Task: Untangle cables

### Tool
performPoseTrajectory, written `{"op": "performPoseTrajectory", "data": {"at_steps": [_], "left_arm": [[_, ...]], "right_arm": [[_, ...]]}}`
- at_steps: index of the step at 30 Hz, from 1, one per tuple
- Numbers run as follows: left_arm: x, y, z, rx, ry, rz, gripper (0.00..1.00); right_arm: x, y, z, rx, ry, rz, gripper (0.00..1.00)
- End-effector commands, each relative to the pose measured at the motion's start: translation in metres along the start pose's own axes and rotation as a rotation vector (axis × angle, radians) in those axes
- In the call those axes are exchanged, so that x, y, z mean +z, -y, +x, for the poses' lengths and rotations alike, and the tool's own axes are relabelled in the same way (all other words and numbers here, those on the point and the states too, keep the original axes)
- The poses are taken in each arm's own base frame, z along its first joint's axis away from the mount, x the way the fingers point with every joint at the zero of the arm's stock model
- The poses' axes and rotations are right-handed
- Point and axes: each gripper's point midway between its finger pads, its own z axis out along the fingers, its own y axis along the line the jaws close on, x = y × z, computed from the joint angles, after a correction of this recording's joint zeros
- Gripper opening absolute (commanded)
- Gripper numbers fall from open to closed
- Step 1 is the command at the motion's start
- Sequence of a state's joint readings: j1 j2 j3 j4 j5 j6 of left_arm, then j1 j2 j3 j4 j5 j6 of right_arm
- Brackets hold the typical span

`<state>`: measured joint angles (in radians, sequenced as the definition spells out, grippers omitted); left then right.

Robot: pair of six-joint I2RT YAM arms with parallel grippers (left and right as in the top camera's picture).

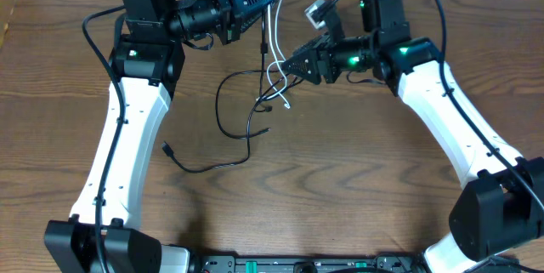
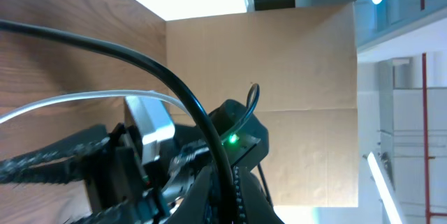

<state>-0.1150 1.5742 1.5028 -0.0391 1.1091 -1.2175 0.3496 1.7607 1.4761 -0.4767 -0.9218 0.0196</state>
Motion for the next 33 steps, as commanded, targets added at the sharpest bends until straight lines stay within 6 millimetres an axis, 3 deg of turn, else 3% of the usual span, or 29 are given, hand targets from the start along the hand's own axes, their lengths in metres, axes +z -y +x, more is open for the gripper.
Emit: {"op": "performPoseTrajectory", "data": {"at_steps": [1,8,12,18,21,24,29,33], "left_arm": [[0.000,0.005,-0.002,-0.020,0.006,0.011,0.08],[0.000,0.005,-0.002,-0.039,0.005,0.011,0.08],[0.000,0.005,-0.001,-0.039,0.005,0.011,0.08],[0.000,0.005,-0.002,-0.038,0.005,0.011,0.08],[0.000,0.005,-0.001,-0.039,0.005,0.011,0.08],[0.000,0.005,-0.002,-0.038,0.006,0.011,0.08],[0.000,0.005,-0.002,-0.039,0.006,0.011,0.08],[0.000,0.005,-0.002,-0.039,0.006,0.011,0.08]], "right_arm": [[0.009,-0.017,0.004,-0.082,-0.016,-0.067,0.52],[0.026,-0.031,0.001,-0.147,-0.009,-0.102,0.49],[0.023,-0.020,-0.002,-0.144,0.000,-0.061,0.49],[-0.013,0.005,-0.013,-0.067,0.061,-0.067,0.49],[-0.032,0.006,-0.017,-0.055,0.090,-0.133,0.47],[-0.038,0.000,-0.016,-0.075,0.096,-0.183,0.45],[-0.018,-0.029,0.000,-0.175,0.044,-0.272,0.45],[0.003,-0.035,0.008,-0.206,-0.001,-0.241,0.44]]}}
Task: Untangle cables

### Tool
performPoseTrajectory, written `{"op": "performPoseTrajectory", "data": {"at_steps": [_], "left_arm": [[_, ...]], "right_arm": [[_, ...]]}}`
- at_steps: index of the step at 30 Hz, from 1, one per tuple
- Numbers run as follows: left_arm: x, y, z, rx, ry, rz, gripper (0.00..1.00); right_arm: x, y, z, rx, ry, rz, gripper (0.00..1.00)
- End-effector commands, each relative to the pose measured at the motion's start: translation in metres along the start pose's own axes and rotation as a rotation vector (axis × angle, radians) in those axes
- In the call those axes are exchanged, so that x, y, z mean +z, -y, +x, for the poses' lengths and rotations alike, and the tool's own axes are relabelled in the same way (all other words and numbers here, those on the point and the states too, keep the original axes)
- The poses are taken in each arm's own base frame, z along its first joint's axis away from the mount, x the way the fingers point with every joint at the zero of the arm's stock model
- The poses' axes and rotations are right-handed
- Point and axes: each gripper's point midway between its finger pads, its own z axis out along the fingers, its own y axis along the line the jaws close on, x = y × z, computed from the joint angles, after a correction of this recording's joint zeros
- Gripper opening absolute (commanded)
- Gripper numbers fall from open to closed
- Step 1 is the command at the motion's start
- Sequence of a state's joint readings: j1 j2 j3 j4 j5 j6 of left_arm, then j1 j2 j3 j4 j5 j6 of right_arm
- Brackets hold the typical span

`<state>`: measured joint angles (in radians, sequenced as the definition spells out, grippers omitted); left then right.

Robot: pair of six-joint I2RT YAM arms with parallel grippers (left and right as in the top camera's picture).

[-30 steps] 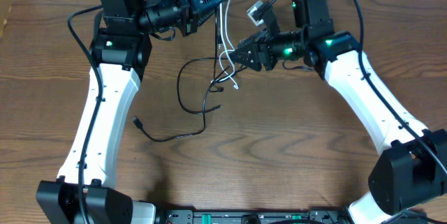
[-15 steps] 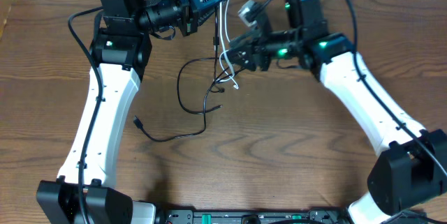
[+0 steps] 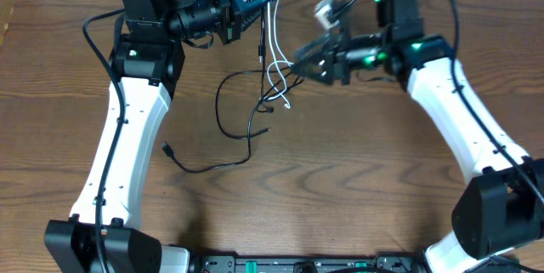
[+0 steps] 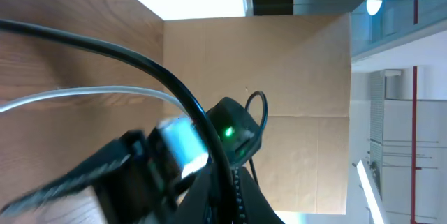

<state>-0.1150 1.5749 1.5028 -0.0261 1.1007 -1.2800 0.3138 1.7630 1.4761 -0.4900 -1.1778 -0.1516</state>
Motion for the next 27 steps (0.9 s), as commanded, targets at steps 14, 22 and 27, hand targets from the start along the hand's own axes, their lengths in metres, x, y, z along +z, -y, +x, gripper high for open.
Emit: {"op": "performPoseTrajectory", "data": {"at_steps": [14,22,27], "left_arm": [[0.000,0.004,0.001,0.016,-0.005,0.007,0.11],[0.000,0.003,0.001,0.289,-0.005,0.005,0.30],[0.000,-0.008,0.004,0.369,-0.019,-0.028,0.37]], "right_arm": [[0.037,0.015,-0.009,-0.023,0.001,0.106,0.01],[-0.064,-0.031,-0.069,-0.010,0.195,0.235,0.01],[-0.110,-0.055,-0.088,0.007,0.293,0.295,0.01]]}}
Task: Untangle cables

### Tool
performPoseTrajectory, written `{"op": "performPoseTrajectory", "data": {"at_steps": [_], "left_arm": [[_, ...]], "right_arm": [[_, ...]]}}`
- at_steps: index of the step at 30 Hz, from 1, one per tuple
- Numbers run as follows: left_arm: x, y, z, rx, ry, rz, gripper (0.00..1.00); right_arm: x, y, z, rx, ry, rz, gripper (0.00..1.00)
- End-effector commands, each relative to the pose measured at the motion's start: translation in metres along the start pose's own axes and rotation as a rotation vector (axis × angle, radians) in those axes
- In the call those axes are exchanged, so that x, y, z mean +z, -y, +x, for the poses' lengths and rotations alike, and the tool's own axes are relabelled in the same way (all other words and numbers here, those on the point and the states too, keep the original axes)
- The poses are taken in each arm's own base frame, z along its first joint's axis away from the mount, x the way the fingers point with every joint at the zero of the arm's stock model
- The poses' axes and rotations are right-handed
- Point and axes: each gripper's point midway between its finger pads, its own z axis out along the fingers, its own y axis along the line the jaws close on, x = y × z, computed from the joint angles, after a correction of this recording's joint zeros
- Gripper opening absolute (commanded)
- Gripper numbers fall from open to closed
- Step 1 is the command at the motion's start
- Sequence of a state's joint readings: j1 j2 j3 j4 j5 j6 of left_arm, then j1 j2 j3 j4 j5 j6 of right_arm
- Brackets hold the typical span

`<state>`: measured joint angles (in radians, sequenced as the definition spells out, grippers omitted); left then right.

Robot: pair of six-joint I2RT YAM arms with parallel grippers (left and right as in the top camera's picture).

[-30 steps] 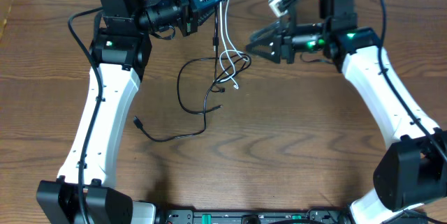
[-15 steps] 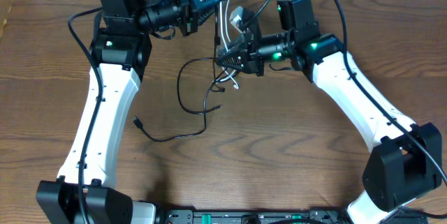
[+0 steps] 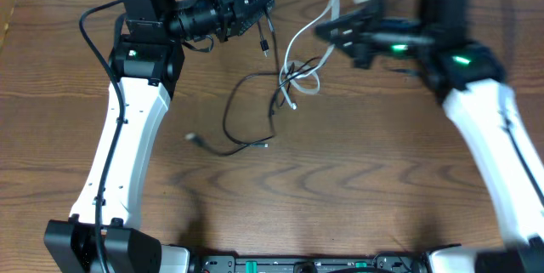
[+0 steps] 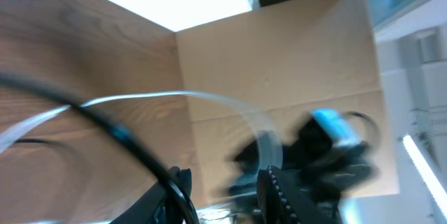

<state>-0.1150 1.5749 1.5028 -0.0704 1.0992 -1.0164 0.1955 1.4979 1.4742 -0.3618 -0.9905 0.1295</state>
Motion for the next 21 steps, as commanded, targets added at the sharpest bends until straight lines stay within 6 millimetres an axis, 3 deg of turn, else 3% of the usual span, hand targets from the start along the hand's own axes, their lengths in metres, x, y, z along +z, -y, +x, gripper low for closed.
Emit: {"op": "performPoseTrajectory", "data": {"at_steps": [1,6,10,12,14,15,17,21], "left_arm": [[0.000,-0.004,0.004,0.159,-0.018,-0.013,0.37],[-0.001,-0.023,0.009,0.213,-0.027,-0.084,0.37],[-0.008,-0.063,0.010,0.177,0.006,-0.265,0.36],[-0.014,-0.081,0.010,0.178,0.016,-0.353,0.26],[-0.020,-0.097,0.011,0.190,0.024,-0.439,0.11],[-0.023,-0.103,0.011,0.191,0.027,-0.472,0.08],[-0.030,-0.115,0.009,0.184,0.046,-0.543,0.08],[-0.043,-0.133,0.004,0.178,0.087,-0.668,0.08]], "right_arm": [[-0.031,-0.013,-0.021,0.059,0.065,0.029,0.01],[-0.072,-0.010,-0.043,0.088,0.157,0.107,0.01],[-0.104,-0.008,-0.064,0.121,0.253,0.158,0.01],[-0.117,-0.008,-0.075,0.127,0.298,0.173,0.01],[-0.124,-0.008,-0.080,0.129,0.323,0.179,0.01],[-0.126,-0.008,-0.082,0.133,0.329,0.181,0.01],[-0.127,-0.005,-0.082,0.134,0.336,0.195,0.01],[-0.140,0.021,-0.085,0.179,0.389,0.330,0.01]]}}
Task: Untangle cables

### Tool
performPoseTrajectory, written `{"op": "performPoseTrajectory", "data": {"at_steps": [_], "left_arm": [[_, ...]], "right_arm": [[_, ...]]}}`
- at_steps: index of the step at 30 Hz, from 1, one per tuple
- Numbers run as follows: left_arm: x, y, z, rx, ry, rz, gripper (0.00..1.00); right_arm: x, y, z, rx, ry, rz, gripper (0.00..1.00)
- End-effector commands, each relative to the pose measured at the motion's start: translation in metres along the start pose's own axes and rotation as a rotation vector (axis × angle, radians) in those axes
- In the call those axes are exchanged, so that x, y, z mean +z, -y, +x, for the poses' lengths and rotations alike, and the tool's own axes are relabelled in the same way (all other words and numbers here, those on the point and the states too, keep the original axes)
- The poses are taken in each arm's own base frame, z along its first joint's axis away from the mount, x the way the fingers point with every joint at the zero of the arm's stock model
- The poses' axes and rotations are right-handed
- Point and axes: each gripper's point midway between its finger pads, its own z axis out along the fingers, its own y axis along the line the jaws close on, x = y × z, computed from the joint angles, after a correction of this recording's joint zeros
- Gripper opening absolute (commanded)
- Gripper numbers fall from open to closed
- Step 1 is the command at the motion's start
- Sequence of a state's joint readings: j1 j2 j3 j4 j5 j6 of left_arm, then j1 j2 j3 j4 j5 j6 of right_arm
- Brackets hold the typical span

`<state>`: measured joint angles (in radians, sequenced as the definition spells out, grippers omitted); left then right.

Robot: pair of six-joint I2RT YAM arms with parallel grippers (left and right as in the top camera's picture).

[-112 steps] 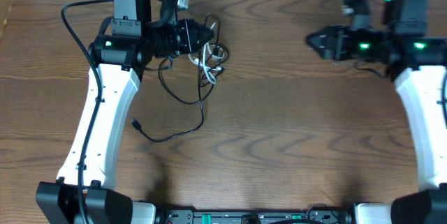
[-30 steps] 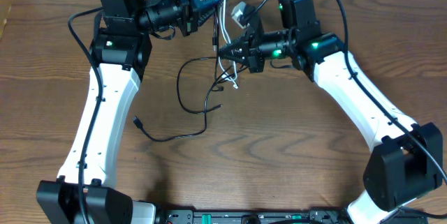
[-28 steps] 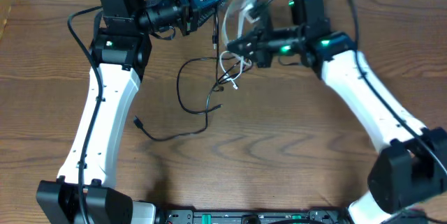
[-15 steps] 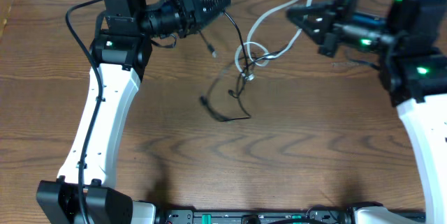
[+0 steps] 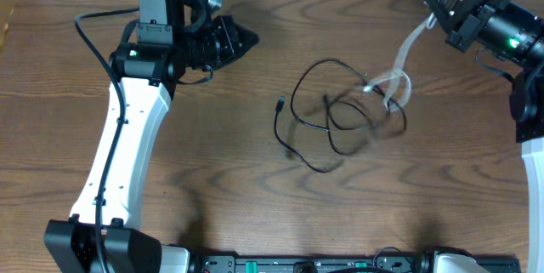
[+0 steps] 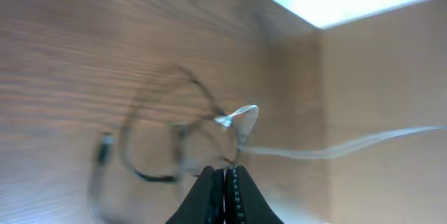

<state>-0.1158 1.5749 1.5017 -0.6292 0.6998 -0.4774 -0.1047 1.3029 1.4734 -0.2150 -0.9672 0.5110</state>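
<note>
A thin black cable (image 5: 308,161) lies in loose loops at mid table, its plug (image 5: 280,101) pointing left. A white cable (image 5: 406,52) runs taut from a knot with the black loops up to my right gripper (image 5: 432,5) at the far right top, which is shut on it. My left gripper (image 5: 252,38) hangs over the table's upper left, left of the cables, shut with nothing between its fingers. The left wrist view shows the left gripper (image 6: 225,174) pressed shut, the blurred black cable (image 6: 129,137) and the white cable (image 6: 349,147) beyond it.
The wooden table (image 5: 212,205) carries only the two cables. A cardboard wall (image 6: 377,77) stands along its far edge. The left arm's white links (image 5: 127,137) run down the left side.
My left gripper no longer holds the black cable and now sits lower and further left. The right gripper, at the far right, has the white cable. The tangle lies further right, more spread out.
First my left gripper held the cables' upper ends at the table's top while the right gripper was shut on the white cable at the tangle. The right gripper then stood further right at each moment. Now the black cable lies free and the white one is stretched.
</note>
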Motion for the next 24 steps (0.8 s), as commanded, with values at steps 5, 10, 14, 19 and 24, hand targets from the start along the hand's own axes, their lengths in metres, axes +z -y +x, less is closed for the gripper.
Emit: {"op": "performPoseTrajectory", "data": {"at_steps": [5,10,14,19,24], "left_arm": [[-0.003,-0.025,-0.011,0.114,0.063,-0.155,0.08],[0.006,-0.012,0.001,0.189,0.023,-0.132,0.13],[0.017,0.002,0.016,0.272,-0.013,-0.121,0.25],[0.025,0.006,0.023,0.296,-0.025,-0.141,0.37],[0.030,0.002,0.027,0.296,-0.047,-0.149,0.38]], "right_arm": [[-0.011,0.014,-0.042,0.017,0.178,0.132,0.01],[-0.013,-0.023,-0.070,-0.043,0.226,0.070,0.01],[-0.025,-0.060,-0.101,-0.082,0.289,0.024,0.01],[-0.061,-0.117,-0.157,-0.184,0.445,-0.015,0.01],[-0.116,-0.148,-0.211,-0.305,0.688,0.098,0.01]]}}
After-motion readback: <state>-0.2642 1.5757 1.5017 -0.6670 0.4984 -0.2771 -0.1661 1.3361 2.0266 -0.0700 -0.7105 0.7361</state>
